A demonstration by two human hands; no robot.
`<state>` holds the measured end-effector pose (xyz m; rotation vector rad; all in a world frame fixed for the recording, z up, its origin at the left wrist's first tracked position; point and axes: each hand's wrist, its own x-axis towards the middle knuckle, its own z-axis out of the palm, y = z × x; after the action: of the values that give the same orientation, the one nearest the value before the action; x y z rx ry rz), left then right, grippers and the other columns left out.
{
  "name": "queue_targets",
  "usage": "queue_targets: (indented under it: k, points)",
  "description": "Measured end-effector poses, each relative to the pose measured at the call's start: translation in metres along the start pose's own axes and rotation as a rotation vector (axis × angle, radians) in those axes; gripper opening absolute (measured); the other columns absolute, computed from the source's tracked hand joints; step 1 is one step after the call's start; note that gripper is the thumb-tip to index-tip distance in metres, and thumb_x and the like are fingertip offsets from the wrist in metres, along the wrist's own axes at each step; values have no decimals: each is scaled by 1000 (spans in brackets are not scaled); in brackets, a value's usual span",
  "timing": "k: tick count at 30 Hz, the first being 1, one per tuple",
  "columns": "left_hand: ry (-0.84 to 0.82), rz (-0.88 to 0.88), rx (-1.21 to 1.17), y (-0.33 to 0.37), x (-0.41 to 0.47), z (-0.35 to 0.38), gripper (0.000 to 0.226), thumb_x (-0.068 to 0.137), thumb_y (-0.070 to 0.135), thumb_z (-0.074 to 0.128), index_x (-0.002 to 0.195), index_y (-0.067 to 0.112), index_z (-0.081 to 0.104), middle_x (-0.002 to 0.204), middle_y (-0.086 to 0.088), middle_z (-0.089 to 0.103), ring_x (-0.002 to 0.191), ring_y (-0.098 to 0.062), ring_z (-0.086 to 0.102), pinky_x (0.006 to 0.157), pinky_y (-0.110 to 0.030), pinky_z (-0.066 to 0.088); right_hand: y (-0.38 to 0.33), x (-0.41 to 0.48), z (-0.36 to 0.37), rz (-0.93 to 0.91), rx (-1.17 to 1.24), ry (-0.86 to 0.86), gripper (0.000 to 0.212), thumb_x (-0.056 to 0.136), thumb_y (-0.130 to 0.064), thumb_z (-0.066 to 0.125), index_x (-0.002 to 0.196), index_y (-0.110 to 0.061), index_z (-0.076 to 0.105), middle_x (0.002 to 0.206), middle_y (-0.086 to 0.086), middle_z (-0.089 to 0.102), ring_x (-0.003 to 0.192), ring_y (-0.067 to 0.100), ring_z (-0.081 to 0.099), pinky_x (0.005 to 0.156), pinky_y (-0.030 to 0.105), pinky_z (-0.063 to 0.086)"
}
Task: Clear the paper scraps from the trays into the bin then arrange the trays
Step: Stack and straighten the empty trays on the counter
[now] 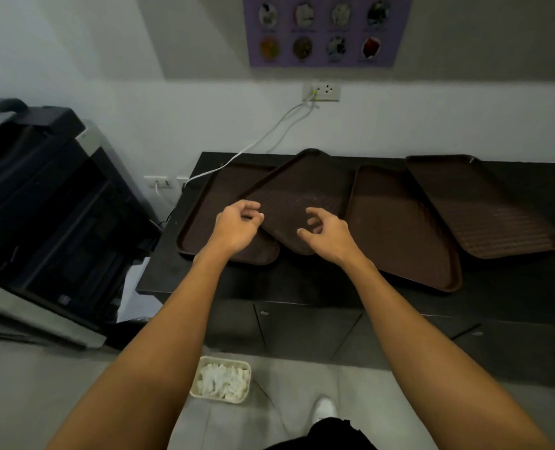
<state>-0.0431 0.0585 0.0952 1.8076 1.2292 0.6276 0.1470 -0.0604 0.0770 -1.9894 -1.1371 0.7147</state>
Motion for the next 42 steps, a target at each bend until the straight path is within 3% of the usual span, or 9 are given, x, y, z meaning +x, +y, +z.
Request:
queue_targets:
  k: [5,13,17,21,25,32,35,37,42]
  points:
    - [2,-49,-20,-12,31,16,28,95,27,69,123,23,68,107,10,71,97,0,65,80,-13,46,23,24,12,125,-30,-18,66,92,-36,73,151,-19,48,136,6,58,123,21,59,100,30,50]
    - [-15,-63,120,-40,92,26,31,94,24,70,125,22,67,117,5,68,106,-11,64,94,-22,48,53,37,48,181,-286,-57,67,95,-32,68,153,-11,42,148,17,44,133,34,47,103,43,51]
    - [-53,-8,251,-60,139,28,40,93,25,70,132,18,64,126,-2,64,115,-17,62,97,-23,45,58,43,68,247,-297,43,60,96,-28,69,146,-3,49,146,18,43,127,35,54,101,41,53]
    - [-103,24,406,-82,179,26,56,93,24,70,145,15,54,144,-13,50,135,-30,49,115,-36,39,60,53,85,312,-277,189,47,97,-25,69,135,1,58,146,17,41,122,35,58,104,38,51]
    - [-141,57,469,-96,207,25,63,94,21,68,151,7,45,153,-17,44,143,-32,39,121,-35,31,61,62,99,400,-206,312,53,97,-15,68,144,-1,50,156,17,29,129,35,54,113,37,45]
    - [-78,-14,383,-107,224,25,58,94,4,64,149,7,48,147,-15,48,134,-30,51,116,-34,40,65,66,112,475,-45,414,70,96,-1,66,157,2,31,162,14,28,143,27,41,115,17,23]
    - [-34,-49,319,-117,225,15,55,91,-3,63,145,1,52,143,-16,47,122,-28,59,110,-35,46,63,62,119,461,2,430,70,93,1,67,155,3,35,157,12,36,131,31,54,119,33,39]
    - [-8,-88,258,-129,223,4,51,88,-6,63,139,-2,54,139,-17,48,115,-32,62,106,-39,50,60,60,127,438,7,422,68,93,1,67,154,3,38,156,11,37,127,30,58,116,35,43]
    - [47,-141,421,-150,201,-32,43,89,1,62,132,6,60,134,-18,45,115,-36,54,104,-41,46,45,62,144,359,72,386,63,93,3,65,151,-1,43,154,6,42,126,22,57,106,5,34]
